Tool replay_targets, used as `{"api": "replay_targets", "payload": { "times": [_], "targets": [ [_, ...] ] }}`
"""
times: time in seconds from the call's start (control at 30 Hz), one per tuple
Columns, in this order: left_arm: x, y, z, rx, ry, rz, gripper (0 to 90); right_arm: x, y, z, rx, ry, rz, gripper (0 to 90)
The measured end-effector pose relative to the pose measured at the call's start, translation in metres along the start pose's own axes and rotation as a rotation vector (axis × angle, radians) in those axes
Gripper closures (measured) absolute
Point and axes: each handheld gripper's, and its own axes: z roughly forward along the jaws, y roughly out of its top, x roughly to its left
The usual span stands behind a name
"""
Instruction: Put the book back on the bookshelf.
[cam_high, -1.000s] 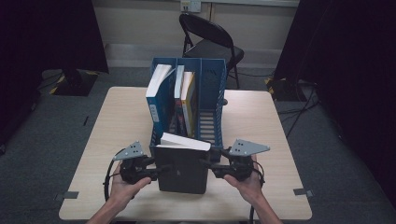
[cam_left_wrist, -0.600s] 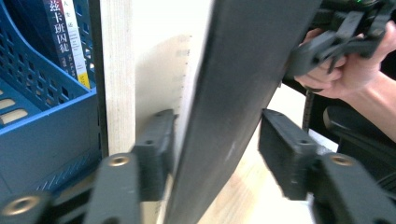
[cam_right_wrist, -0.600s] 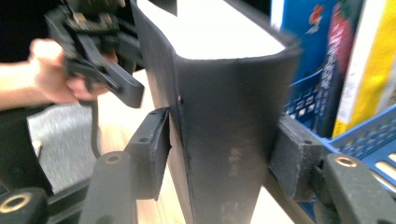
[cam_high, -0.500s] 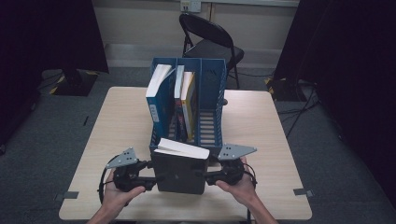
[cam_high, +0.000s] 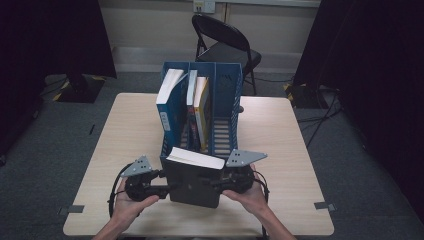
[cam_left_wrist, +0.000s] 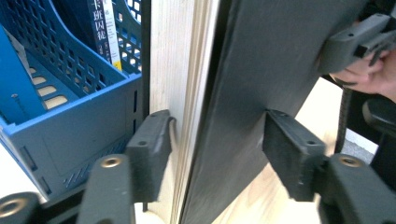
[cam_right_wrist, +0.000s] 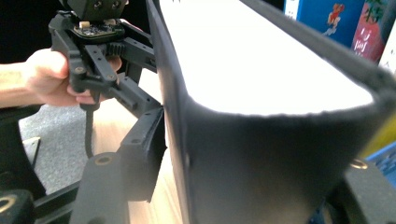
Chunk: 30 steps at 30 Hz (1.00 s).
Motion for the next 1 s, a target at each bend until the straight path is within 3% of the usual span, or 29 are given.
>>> {"api": "replay_targets", "payload": {
  "times": [0.1, 0.23, 0.33, 0.43, 0.63, 0.73, 0.83, 1.0],
  "targets": [
    [0.001, 0.0, 0.0, -0.002, -0.008, -0.001, 40.8, 0.0, 0.002, 0.004, -0.006, 0.014, 0.003, 41.4],
    [0.0, 0.001, -0.003, 0.013, -0.001, 0.019, 38.7, 0.009, 0.004, 0.016, 0.033, 0.021, -0.041, 40.9],
    [0.004, 0.0, -0.005, 0.005, -0.027, -0.014, 39.0, 0.014, 0.004, 0.017, 0.047, -0.006, -0.059, 45.0],
    [0.007, -0.001, -0.006, 0.014, 0.011, -0.02, 33.2, 0.016, 0.004, 0.014, 0.043, -0.001, -0.062, 50.2],
    [0.014, -0.004, -0.016, 0.017, 0.066, -0.048, 25.1, 0.017, 0.004, 0.012, 0.056, -0.005, -0.074, 52.0],
    [0.018, -0.007, -0.019, 0.033, 0.074, -0.07, 21.3, 0.016, 0.005, 0.011, 0.059, -0.005, -0.071, 52.3],
    [0.02, -0.011, -0.021, 0.061, 0.089, -0.061, 19.9, 0.015, 0.004, 0.01, 0.061, -0.004, -0.071, 52.5],
    [0.028, -0.019, -0.028, 0.058, 0.098, -0.1, 17.1, 0.012, 0.003, 0.004, 0.065, -0.008, -0.064, 52.5]
  ]
}}
